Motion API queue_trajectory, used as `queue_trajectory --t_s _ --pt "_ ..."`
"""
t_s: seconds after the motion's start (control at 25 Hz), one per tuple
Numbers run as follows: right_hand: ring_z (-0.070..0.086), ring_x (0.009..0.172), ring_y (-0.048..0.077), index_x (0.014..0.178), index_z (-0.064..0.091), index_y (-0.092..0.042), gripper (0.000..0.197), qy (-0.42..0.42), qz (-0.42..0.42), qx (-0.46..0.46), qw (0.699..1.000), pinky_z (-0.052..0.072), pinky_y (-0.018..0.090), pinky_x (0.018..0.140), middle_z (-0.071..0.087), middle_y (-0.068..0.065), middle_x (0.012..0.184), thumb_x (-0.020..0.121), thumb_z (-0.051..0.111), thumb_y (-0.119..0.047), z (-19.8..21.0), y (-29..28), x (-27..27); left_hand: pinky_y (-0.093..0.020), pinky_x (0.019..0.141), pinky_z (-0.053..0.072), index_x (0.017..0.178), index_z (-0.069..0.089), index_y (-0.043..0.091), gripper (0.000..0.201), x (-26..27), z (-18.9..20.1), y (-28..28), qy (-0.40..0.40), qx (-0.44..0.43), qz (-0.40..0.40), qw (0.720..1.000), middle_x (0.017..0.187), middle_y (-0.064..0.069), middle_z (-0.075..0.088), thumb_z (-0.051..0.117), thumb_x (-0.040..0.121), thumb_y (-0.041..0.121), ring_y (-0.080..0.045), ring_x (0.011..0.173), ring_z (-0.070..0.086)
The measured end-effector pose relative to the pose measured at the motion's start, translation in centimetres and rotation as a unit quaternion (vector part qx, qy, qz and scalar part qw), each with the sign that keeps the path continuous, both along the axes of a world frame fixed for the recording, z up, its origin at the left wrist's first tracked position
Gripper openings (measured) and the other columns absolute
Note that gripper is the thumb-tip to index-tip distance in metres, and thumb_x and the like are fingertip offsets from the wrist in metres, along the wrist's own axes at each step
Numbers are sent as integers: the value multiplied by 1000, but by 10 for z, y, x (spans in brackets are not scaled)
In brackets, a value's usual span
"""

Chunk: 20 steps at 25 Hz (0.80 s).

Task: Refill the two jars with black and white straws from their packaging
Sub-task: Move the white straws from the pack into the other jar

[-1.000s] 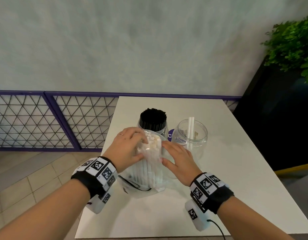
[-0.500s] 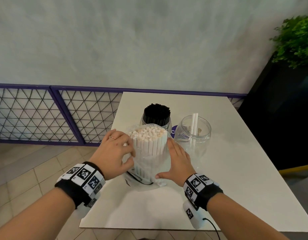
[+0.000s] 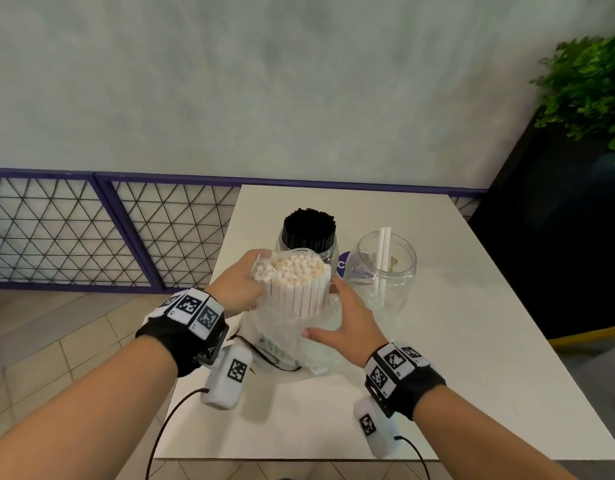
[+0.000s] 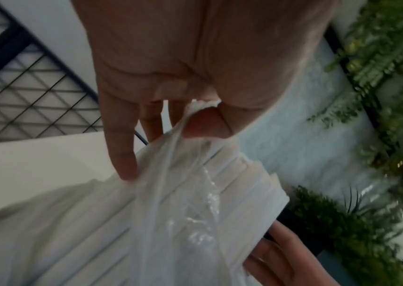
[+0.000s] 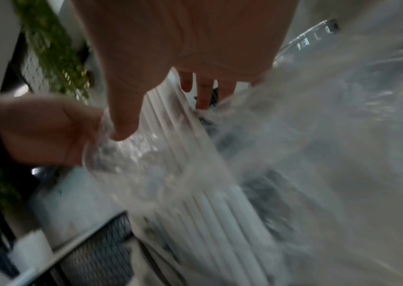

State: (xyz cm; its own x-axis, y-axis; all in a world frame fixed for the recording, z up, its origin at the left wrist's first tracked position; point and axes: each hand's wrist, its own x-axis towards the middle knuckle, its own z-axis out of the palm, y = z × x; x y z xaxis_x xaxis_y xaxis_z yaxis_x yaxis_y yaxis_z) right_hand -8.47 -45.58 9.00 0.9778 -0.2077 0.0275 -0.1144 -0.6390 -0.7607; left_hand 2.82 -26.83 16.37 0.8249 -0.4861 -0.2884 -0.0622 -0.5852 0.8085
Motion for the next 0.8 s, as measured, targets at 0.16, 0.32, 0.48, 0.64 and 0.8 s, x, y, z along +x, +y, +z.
queue_trajectory --t_s 0.16,0.32,0.48,0.64,0.8 --pt "37 125 9 141 26 -31 104 -5 -16 54 998 34 33 109 33 -8 133 58 83 -54 30 3 14 -39 75 55 110 56 24 41 -9 2 -6 109 -119 90 983 112 -6 58 39 84 -1 -21 95 57" --pt "41 122 13 141 28 -27 103 56 26 -5 998 38 33 106 34 -3 130 58 84 -53 61 -5 26 -36 74 54 116 60 16 30 -8 -2 -4 146 -159 121 969 116 -6 61 41 92 15 -23 106 57" --pt "35 129 13 144 26 -23 105 62 88 -62 992 32 29 108 26 -2 139 61 83 -50 67 -8 33 -27 78 45 103 64 16 22 -4 -8 -4 102 -151 143 973 98 4 62 46 96 26 -11 92 56" --pt "30 125 7 143 28 -22 104 19 122 -56 991 28 23 107 23 -5 139 60 87 -41 57 -4 33 -44 90 50 80 61 11 25 -4 -13 -10 150 -200 145 957 88 -9 67 66 68 33 -27 94 64" --pt "28 127 7 146 24 -23 111 19 129 -57 990 27 26 109 25 -6 141 58 88 -41 51 -5 34 -25 63 52 86 62 11 22 -9 -17 -16 225 -263 135 928 84 -10 69 41 91 12 -19 74 67"
